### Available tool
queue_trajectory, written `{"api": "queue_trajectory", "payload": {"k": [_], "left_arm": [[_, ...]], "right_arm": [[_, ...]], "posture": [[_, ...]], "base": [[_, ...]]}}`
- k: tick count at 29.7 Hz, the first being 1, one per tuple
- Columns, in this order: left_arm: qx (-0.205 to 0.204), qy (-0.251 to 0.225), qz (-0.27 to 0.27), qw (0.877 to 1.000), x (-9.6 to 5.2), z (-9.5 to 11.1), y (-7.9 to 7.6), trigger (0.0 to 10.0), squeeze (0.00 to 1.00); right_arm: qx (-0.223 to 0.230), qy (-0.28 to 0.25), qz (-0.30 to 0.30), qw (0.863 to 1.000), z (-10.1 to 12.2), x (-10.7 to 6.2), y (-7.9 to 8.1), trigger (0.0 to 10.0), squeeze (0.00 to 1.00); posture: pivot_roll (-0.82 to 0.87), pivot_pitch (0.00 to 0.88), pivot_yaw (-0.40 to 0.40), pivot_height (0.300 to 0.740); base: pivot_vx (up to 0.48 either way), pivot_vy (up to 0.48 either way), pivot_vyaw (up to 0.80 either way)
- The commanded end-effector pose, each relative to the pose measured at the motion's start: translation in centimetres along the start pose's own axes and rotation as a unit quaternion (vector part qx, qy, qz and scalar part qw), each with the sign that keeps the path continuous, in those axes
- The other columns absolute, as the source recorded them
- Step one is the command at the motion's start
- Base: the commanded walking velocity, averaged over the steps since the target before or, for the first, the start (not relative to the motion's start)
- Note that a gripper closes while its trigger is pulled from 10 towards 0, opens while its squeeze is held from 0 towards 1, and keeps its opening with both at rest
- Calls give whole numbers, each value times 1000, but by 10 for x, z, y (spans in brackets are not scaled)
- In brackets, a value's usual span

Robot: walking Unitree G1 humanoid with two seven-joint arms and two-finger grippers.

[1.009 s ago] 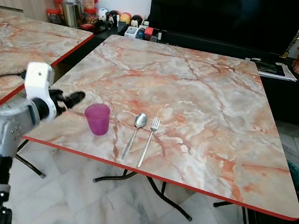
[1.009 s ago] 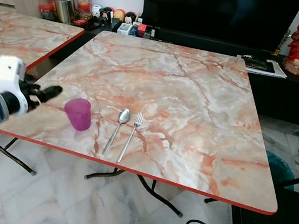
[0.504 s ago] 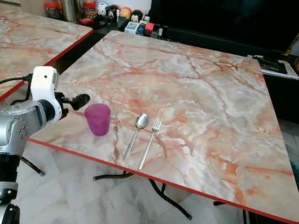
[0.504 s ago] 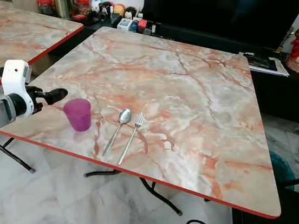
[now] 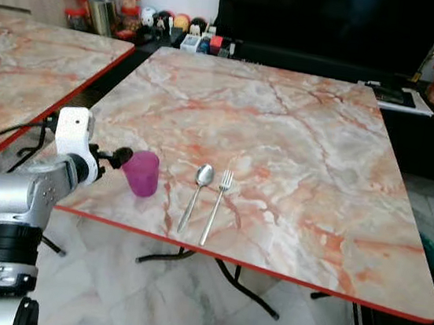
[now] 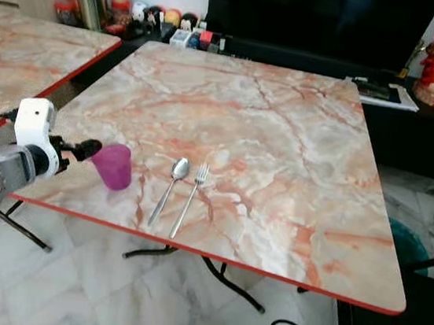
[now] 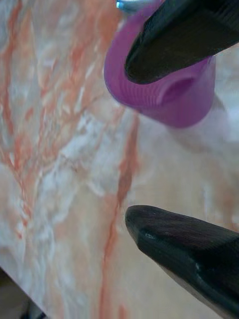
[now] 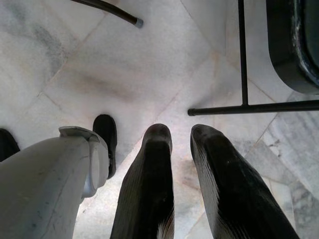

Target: Setting the table

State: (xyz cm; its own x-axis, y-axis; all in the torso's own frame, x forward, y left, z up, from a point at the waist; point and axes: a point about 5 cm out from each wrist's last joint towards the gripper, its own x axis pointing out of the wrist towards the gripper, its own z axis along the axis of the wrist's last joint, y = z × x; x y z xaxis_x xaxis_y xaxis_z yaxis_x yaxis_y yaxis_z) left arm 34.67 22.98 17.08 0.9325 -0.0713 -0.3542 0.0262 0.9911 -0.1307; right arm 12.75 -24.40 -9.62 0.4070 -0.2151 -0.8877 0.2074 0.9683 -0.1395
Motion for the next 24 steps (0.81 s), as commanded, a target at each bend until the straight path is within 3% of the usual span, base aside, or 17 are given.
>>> {"api": "queue_trajectory", "payload": {"k": [1, 11, 24], "left_arm": [[-1, -14, 2, 1000, 3, 8, -4, 10000, 0], [-27, -43, -7, 999, 10, 11, -14, 10000, 0], [-43, -17, 25, 999, 24, 5, -13, 10000, 0]], "right_arm": [[11, -3, -4, 1000, 1, 0, 0, 10000, 0], [14, -3, -5, 1000, 1, 0, -1, 10000, 0], [16, -3, -5, 1000, 1, 0, 0, 10000, 0]], "posture": [[45, 0, -10, 732], [44, 0, -9, 732], [39, 0, -3, 732]], "base": [[0, 0, 0], [0, 0, 0], [0, 0, 0]]}}
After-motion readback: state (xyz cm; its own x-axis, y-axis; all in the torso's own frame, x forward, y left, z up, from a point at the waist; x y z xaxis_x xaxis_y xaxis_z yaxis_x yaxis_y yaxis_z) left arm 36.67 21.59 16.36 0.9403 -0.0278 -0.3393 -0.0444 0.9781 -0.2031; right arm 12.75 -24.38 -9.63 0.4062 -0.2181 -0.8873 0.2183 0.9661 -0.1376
